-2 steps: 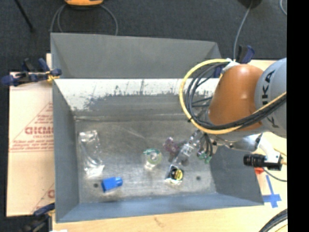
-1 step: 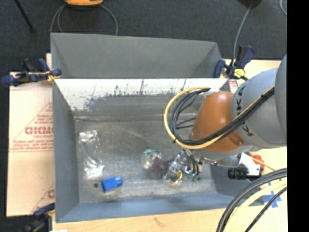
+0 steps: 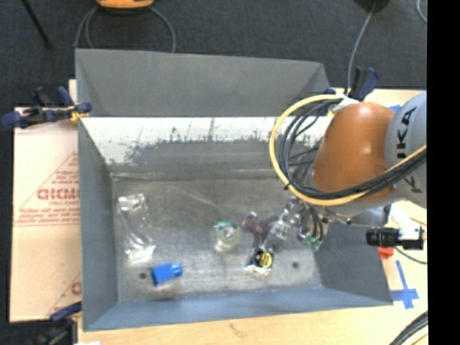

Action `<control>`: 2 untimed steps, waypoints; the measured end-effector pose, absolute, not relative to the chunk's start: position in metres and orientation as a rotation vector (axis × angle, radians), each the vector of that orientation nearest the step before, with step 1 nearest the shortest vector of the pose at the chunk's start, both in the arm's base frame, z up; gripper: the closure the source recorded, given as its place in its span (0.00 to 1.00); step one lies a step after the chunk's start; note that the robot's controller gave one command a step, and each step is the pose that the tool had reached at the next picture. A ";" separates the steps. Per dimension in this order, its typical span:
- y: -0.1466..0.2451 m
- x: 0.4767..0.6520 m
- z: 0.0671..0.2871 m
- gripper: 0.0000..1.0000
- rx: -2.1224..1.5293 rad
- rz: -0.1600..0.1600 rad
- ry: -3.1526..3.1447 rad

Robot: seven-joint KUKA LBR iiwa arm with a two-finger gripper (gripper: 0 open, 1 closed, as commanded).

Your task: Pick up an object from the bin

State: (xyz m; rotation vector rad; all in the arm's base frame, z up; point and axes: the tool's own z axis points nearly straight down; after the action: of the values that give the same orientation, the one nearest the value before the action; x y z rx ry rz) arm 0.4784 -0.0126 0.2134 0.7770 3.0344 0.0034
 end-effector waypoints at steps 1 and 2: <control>-0.013 0.477 0.209 0.00 0.776 -0.002 3.042; -0.036 0.480 0.072 0.00 0.463 0.001 3.096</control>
Offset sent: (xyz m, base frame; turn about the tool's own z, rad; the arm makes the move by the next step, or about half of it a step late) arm 0.0000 0.0000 0.0000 0.0000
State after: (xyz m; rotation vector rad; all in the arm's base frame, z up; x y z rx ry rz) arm 0.4804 -0.0357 0.0717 0.4626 3.0964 0.0009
